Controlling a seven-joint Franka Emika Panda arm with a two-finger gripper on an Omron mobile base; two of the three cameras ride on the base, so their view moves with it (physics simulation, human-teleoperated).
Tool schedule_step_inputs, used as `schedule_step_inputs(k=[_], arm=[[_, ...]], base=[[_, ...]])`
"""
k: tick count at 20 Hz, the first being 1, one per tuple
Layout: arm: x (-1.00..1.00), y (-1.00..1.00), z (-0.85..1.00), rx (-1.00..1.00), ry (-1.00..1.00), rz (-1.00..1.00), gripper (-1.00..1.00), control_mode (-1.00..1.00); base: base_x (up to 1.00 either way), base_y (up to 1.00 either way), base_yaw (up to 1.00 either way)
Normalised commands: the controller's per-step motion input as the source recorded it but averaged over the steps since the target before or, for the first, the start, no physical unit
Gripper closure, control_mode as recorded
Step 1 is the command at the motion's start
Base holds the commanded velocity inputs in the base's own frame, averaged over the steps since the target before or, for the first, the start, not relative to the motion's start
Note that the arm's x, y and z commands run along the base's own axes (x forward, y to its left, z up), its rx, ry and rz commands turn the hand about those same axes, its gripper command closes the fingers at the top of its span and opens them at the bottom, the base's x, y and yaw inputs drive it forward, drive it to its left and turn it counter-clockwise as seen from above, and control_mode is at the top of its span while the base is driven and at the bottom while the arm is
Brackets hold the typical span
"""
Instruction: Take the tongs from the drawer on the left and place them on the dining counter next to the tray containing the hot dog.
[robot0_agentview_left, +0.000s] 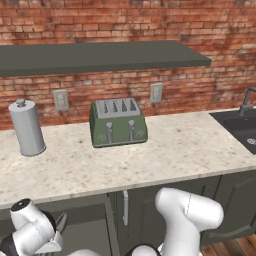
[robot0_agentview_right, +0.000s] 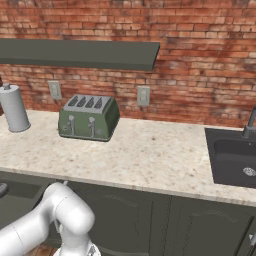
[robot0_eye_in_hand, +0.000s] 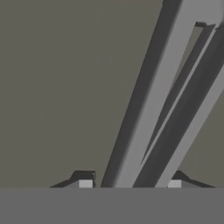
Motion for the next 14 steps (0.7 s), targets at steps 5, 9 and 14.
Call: schedule_step_inputs(k=[5,9,14], arm=[[-0.05,0.00,0.39,0.00,0.00,0.00,1.00,-1.00],[-0.02,0.01,0.31,0.00,0.00,0.00,1.00,-1.00],[-0.01,0.00,0.51,0.00,0.00,0.00,1.00,-1.00]], base=[[0.00,0.00,0.00],[0.00,0.00,0.00],[0.00,0.00,0.00]])
